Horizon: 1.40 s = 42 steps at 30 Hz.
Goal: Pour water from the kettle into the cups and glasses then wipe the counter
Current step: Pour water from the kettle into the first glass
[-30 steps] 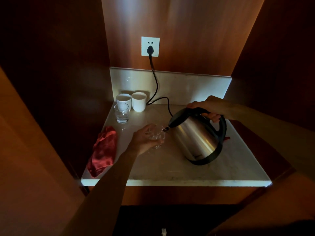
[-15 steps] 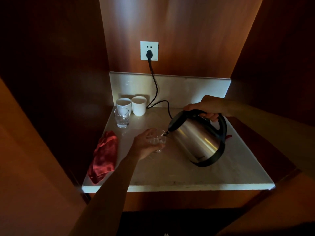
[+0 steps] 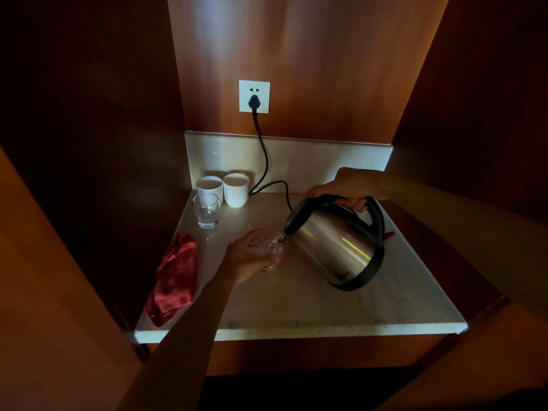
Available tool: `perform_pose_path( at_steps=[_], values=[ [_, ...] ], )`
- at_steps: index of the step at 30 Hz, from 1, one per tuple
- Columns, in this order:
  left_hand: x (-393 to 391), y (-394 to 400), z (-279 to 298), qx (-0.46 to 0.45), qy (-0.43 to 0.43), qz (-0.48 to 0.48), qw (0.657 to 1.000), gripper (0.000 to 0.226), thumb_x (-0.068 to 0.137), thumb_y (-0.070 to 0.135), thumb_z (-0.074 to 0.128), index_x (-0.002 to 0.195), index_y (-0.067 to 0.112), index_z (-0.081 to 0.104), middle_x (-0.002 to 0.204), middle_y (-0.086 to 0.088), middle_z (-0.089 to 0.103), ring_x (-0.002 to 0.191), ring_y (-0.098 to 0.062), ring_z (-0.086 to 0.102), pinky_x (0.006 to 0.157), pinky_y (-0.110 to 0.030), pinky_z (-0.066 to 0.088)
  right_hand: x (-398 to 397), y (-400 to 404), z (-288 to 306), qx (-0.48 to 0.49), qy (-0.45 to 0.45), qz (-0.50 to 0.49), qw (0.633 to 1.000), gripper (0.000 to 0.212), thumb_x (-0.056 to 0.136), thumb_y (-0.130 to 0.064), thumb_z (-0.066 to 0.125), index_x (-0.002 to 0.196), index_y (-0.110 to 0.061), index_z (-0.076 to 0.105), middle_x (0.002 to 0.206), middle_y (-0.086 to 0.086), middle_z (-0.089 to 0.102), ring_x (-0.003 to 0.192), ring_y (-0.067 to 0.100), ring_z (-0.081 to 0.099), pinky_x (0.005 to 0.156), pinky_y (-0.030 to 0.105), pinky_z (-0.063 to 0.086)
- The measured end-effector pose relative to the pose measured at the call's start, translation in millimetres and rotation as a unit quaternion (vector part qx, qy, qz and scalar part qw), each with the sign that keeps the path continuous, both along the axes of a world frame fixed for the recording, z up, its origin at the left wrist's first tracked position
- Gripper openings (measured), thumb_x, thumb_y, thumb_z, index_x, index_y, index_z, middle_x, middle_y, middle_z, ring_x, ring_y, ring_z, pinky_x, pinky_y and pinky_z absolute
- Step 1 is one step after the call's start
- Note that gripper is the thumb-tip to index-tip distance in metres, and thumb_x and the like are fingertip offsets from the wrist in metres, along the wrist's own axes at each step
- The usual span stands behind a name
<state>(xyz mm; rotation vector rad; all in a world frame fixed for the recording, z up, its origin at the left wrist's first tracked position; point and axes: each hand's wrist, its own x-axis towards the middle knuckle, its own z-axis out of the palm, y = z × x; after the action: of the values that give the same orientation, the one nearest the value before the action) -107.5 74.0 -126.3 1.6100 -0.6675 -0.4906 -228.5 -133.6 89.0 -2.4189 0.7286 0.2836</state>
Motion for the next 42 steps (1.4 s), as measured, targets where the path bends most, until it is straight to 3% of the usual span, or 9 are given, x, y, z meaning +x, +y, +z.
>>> perform_pose_path(
  at_steps=[4, 10, 16, 21, 26, 30, 38, 40, 42],
  values=[
    [-3, 1, 2, 0.002, 0.004, 0.005, 1.000, 0.058, 0.064, -0.001, 0.091, 0.099, 0.039, 0.069, 0.092, 0.019, 0.077, 0.084, 0.001, 0.072, 0.071, -0.018, 0.058, 3, 1, 2, -0.007, 0.009, 0.011, 1.000, 0.060, 0.088, -0.063, 0.067, 0.052, -0.019, 0.049, 0.045, -0.001, 0.038, 0.037, 0.014, 0.031, 0.046, 0.022, 0.033],
    [-4, 3, 3, 0.011, -0.007, 0.013, 1.000, 0.060, 0.062, 0.003, 0.093, 0.100, 0.041, 0.068, 0.093, 0.018, 0.077, 0.082, 0.003, 0.071, 0.072, -0.014, 0.055, 6, 2, 4, -0.018, 0.016, 0.013, 1.000, 0.059, 0.087, -0.064, 0.069, 0.054, -0.019, 0.050, 0.047, 0.001, 0.039, 0.038, 0.014, 0.032, 0.044, 0.022, 0.035],
    [-7, 1, 8, 0.009, 0.007, 0.008, 1.000, 0.060, 0.066, -0.008, 0.088, 0.097, 0.037, 0.063, 0.079, 0.027, 0.074, 0.072, 0.010, 0.068, 0.059, -0.007, 0.050, 6, 5, 6, -0.014, 0.020, 0.017, 1.000, 0.059, 0.087, -0.063, 0.068, 0.053, -0.019, 0.051, 0.047, 0.001, 0.039, 0.038, 0.015, 0.032, 0.048, 0.025, 0.036],
    [-5, 1, 5, 0.031, -0.008, 0.018, 0.999, 0.065, 0.064, 0.002, 0.093, 0.117, 0.028, 0.064, 0.098, 0.016, 0.071, 0.070, 0.017, 0.065, 0.060, -0.005, 0.049, 3, 8, 6, -0.019, 0.015, 0.015, 1.000, 0.059, 0.088, -0.065, 0.067, 0.054, -0.018, 0.051, 0.046, 0.000, 0.040, 0.038, 0.014, 0.033, 0.046, 0.022, 0.037],
    [-1, 1, 2, 0.050, -0.024, 0.028, 0.998, 0.076, 0.058, 0.015, 0.097, 0.124, 0.031, 0.064, 0.106, 0.011, 0.073, 0.085, 0.005, 0.069, 0.070, -0.007, 0.051, -7, 4, -4, 0.019, -0.013, -0.018, 1.000, 0.058, 0.087, -0.062, 0.069, 0.053, -0.019, 0.049, 0.046, -0.001, 0.038, 0.037, 0.014, 0.031, 0.045, 0.021, 0.033],
    [3, -2, -2, 0.054, -0.019, 0.029, 0.998, 0.081, 0.045, 0.030, 0.098, 0.118, 0.036, 0.065, 0.109, 0.009, 0.074, 0.095, -0.006, 0.071, 0.082, -0.019, 0.057, -19, -3, -19, 0.055, -0.049, -0.060, 0.995, 0.055, 0.085, -0.060, 0.070, 0.056, -0.018, 0.050, 0.050, 0.001, 0.036, 0.039, 0.014, 0.030, 0.044, 0.022, 0.030],
    [0, -3, 2, 0.051, -0.003, 0.039, 0.998, 0.062, 0.056, 0.010, 0.097, 0.092, 0.051, 0.067, 0.096, 0.017, 0.074, 0.083, 0.004, 0.069, 0.070, -0.012, 0.052, -41, -6, -25, 0.102, -0.114, -0.111, 0.982, 0.057, 0.085, -0.056, 0.069, 0.050, -0.017, 0.046, 0.044, 0.000, 0.034, 0.037, 0.015, 0.028, 0.046, 0.023, 0.027],
    [0, -3, 4, 0.054, 0.000, 0.038, 0.998, 0.063, 0.055, 0.006, 0.097, 0.096, 0.045, 0.067, 0.099, 0.012, 0.074, 0.081, 0.007, 0.069, 0.065, -0.010, 0.052, -47, -8, -26, 0.126, -0.146, -0.123, 0.973, 0.059, 0.087, -0.055, 0.067, 0.047, -0.017, 0.045, 0.042, 0.001, 0.033, 0.036, 0.015, 0.028, 0.046, 0.024, 0.027],
    [3, -3, 2, 0.059, -0.008, 0.042, 0.997, 0.068, 0.049, 0.013, 0.098, 0.106, 0.037, 0.069, 0.105, 0.006, 0.075, 0.089, -0.004, 0.072, 0.068, -0.015, 0.056, -50, -12, -27, 0.131, -0.177, -0.133, 0.966, 0.061, 0.086, -0.056, 0.067, 0.043, -0.018, 0.046, 0.043, 0.003, 0.034, 0.036, 0.017, 0.029, 0.045, 0.024, 0.030]
  ],
)
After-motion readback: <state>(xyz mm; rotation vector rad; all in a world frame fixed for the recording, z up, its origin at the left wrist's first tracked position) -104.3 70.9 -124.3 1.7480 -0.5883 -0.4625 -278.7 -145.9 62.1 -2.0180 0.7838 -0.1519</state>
